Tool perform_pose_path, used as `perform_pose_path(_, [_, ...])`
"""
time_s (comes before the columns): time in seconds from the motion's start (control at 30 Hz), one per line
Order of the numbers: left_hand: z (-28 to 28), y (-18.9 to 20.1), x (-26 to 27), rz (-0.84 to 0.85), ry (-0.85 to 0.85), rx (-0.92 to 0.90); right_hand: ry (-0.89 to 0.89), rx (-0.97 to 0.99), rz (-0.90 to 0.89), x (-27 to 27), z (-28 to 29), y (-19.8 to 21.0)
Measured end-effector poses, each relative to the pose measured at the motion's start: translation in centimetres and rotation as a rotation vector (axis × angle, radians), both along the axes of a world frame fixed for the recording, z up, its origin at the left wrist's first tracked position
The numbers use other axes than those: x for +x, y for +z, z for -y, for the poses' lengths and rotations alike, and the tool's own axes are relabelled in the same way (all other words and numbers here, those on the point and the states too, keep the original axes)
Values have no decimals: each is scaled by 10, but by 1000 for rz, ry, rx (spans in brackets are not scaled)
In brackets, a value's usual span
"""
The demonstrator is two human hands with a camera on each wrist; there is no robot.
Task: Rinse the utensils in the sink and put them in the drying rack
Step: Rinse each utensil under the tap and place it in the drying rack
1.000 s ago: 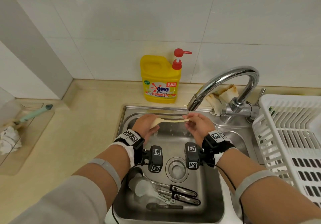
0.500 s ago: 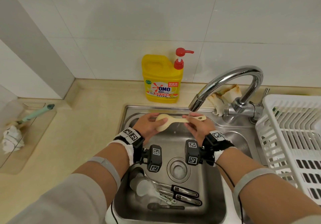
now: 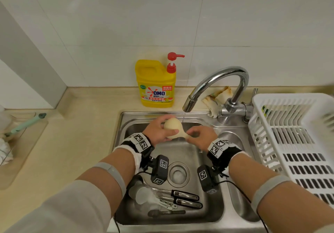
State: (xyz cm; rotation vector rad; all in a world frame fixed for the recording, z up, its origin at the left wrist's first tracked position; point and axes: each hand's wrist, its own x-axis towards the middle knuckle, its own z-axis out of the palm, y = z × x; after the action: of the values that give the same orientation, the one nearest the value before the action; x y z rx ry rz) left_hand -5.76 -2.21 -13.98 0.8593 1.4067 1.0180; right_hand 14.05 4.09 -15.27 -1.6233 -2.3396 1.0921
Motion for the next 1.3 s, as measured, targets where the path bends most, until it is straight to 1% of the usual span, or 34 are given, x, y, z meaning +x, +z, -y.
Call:
perform_pose_path(0.07, [2,5,8,-29,-38,14,42,20,-24,2,11,7])
perform_pose_path(0.17, [6,7,20,-44,41,1,50,74,-51,11,23,14])
perform_pose_path(0.23, [9,7,27,-117,73,-23,25,103,-63,20,26,18])
perform_pose_path(0.3, [11,5,34,-180,61,-73,-3,112,-58,30,26,23])
perform_pose_path(0.4, [12,4,50,-268,-14,-119,-45,99,-53,48,25,39])
perform_pose_path(0.5, [11,7,74,-376,-126,-41,-101,84,-90,77,24,62])
perform_pose_path(0.6, [2,14,102,-486,-283,72,-157,93,-140,120,14,86])
perform_pose_path(0.67, [-7,20,124,-555,-368,106,-209,111,-164,154,3,100])
perform_pose_path(0.73, [-16,28,147,-619,-393,152,-289,124,-181,188,-10,112])
perform_pose_path(0.8, [-23,36,171,-669,-388,185,-337,142,-126,224,-23,117])
perform_pose_path(0.87, [-29,39,191,-741,-386,199,-370,119,-28,258,-37,108])
perform_pose_path(0.93, [-34,37,208,-809,-397,184,-394,57,78,287,-49,90])
perform_pose_path(1.07, [-41,32,236,-964,-427,86,-314,-11,269,319,-68,44])
perform_pose_path(1.17, [-41,28,250,-1057,-399,23,-258,-30,295,321,-83,19])
perform_pose_path(1.3, [-37,17,261,-1082,-336,-76,-227,-49,308,317,-97,-10])
